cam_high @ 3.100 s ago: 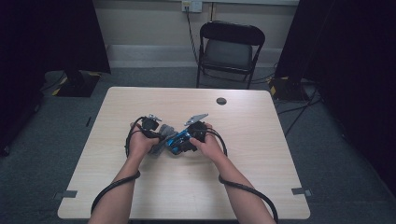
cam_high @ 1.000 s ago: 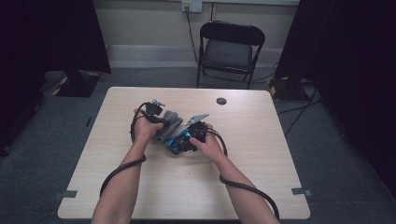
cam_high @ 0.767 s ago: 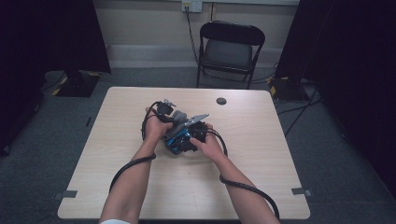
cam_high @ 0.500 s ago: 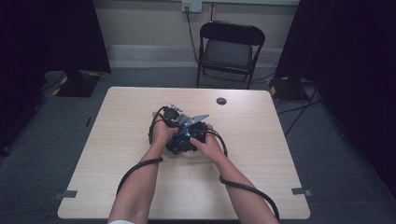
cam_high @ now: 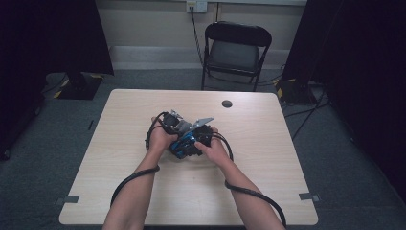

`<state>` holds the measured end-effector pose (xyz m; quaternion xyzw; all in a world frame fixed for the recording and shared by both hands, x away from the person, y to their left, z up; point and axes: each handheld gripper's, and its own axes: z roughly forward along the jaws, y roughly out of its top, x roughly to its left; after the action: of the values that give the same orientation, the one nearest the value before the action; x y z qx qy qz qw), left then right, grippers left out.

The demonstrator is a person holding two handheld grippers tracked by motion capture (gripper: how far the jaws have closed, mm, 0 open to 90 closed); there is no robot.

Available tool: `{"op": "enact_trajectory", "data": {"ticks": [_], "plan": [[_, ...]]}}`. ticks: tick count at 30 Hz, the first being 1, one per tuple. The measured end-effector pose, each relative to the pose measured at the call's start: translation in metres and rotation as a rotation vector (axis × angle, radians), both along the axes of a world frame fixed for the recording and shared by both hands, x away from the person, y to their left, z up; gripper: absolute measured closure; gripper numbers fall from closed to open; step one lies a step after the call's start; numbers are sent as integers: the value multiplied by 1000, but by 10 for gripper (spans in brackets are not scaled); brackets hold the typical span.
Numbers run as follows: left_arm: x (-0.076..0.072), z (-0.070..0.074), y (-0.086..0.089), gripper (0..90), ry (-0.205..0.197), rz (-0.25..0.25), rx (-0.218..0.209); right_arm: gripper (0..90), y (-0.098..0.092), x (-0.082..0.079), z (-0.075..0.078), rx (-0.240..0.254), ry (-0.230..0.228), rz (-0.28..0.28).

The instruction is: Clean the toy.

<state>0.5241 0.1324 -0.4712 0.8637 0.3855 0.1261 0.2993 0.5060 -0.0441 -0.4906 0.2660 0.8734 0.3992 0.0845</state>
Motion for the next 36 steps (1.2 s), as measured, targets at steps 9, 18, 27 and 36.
{"op": "enact_trajectory", "data": {"ticks": [9, 18, 27, 36], "plan": [[-8, -1, 12, 767, 16, 20, -28, 0, 1, 0, 1, -5, 3, 0], [-12, 0, 17, 768, 23, 21, -22, 0, 1, 0, 0, -5, 2, 1], [-18, 0, 25, 769, 24, 25, -29, 0, 1, 0, 1, -5, 2, 1], [-28, 0, 36, 769, 29, 49, -43, 0, 1, 0, 1, -6, 3, 2]]}}
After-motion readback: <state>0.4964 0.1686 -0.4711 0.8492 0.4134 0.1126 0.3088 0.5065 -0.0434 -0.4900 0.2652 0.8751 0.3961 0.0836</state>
